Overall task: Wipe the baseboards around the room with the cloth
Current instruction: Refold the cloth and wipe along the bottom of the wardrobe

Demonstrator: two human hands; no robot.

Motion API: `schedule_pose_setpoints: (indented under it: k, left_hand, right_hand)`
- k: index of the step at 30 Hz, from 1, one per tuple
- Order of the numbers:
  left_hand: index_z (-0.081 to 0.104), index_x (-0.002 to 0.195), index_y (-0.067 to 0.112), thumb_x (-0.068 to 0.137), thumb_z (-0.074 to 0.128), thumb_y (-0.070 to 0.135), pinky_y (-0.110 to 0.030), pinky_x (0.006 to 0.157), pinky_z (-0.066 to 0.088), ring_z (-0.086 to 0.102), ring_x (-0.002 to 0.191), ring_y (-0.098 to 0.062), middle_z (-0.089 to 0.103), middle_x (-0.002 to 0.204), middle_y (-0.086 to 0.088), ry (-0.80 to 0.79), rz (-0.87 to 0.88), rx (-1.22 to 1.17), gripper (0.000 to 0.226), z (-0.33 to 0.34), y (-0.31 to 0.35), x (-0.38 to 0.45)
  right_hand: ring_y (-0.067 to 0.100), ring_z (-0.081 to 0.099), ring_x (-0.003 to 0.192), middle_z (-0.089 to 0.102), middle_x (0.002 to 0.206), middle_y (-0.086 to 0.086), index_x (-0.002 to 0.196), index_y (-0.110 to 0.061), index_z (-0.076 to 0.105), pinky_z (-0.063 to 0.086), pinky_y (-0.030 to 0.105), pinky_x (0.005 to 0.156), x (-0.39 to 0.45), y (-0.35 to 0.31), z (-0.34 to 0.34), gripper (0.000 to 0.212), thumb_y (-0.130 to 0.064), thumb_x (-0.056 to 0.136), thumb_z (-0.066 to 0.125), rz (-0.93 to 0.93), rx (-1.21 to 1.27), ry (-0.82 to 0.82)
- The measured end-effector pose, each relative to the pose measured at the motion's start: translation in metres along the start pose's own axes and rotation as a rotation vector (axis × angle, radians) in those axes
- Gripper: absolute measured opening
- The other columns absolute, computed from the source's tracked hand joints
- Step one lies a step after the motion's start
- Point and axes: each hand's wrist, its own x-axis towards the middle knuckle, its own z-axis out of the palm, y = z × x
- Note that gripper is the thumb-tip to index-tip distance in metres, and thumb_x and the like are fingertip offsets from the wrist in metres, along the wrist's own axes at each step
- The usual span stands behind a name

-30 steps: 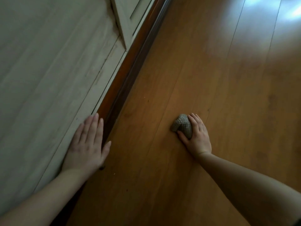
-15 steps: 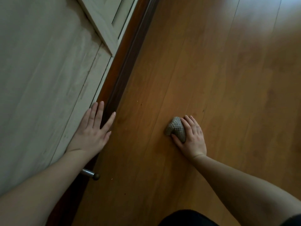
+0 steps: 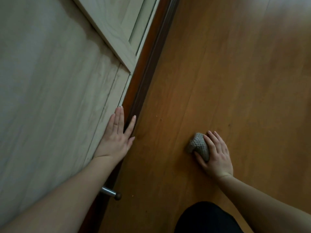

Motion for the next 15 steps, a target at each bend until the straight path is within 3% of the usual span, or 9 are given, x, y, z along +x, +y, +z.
schedule_pose_setpoints:
  k: [5,11,15]
  left_hand:
    - [0.001,0.158,0.006,0.1,0.01,0.05,-0.054,0.122,-0.008,-0.006,0.149,-0.05,-0.009,0.155,-0.043,0.017,0.009,-0.102,0.074,0.0009,0.0006,0.0028]
    - [0.0,0.157,0.001,0.099,0.008,0.053,-0.052,0.123,-0.006,-0.004,0.15,-0.048,-0.008,0.156,-0.041,0.013,-0.005,-0.132,0.078,-0.0016,0.002,0.003]
    - [0.0,0.157,-0.001,0.099,0.006,0.055,-0.051,0.124,-0.003,-0.004,0.15,-0.048,-0.008,0.156,-0.041,-0.006,-0.012,-0.118,0.08,-0.005,0.0024,0.0029]
  right_hand:
    - [0.029,0.026,0.148,0.04,0.154,0.011,0.148,-0.02,0.034,0.029,0.054,0.117,-0.0003,-0.0013,0.0002,0.073,-0.059,0.088,0.046,-0.009,0.003,0.025]
    - [0.029,0.025,0.149,0.037,0.155,0.012,0.149,-0.018,0.034,0.02,0.048,0.12,-0.0003,0.0014,0.0039,0.075,-0.07,0.095,0.029,-0.009,-0.01,0.009]
    - [0.028,0.023,0.149,0.036,0.156,0.011,0.149,-0.017,0.034,0.015,0.043,0.123,-0.0002,0.0009,0.0023,0.076,-0.07,0.095,0.029,-0.011,0.005,0.008]
